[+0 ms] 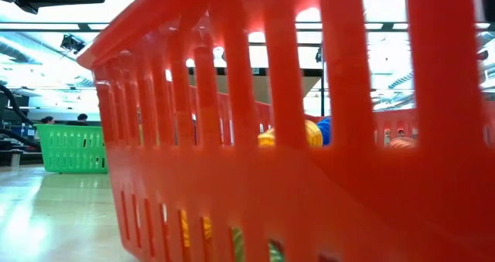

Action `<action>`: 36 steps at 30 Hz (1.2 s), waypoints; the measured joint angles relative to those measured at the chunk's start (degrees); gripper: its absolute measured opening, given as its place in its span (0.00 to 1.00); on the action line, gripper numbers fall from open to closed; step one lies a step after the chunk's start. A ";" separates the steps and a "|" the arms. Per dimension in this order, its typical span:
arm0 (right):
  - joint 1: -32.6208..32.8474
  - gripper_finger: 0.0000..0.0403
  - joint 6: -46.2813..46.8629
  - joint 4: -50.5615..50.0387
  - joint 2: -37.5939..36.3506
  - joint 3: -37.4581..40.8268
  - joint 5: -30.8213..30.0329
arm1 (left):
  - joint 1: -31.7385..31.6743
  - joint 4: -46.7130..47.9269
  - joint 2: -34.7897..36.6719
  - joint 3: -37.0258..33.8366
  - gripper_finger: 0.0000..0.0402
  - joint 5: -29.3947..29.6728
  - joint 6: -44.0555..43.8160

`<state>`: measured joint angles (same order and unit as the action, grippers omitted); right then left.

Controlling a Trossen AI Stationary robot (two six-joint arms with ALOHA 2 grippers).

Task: Pick & Place Office Desk Supplies
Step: Put the right large yellow crayon box into the green basket

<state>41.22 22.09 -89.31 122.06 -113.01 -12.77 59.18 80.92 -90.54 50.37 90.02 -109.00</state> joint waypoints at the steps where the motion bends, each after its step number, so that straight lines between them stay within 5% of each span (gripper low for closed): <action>1: 0.54 0.00 0.43 0.56 0.00 0.00 -0.01 | 0.00 -0.02 0.00 0.00 0.06 0.00 0.23; 10: 7.96 0.00 8.27 13.87 1.35 1.88 -9.80 | 0.00 -0.17 -0.02 0.00 0.06 -0.02 0.62; 13: 8.51 0.02 14.36 14.43 1.27 4.89 -8.82 | 0.00 -0.35 -0.04 0.00 0.06 -0.02 0.62; 26: 7.02 0.54 24.82 23.83 1.37 15.86 -3.93 | 0.00 -1.34 -0.04 -0.02 0.06 -0.02 1.87; 36: 7.79 0.54 23.77 25.35 5.57 15.88 -5.51 | 0.00 -1.70 -0.04 -0.02 0.06 -0.02 3.66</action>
<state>49.02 45.86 -63.96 127.63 -97.13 -18.28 59.18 79.22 -90.59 50.35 90.00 -105.34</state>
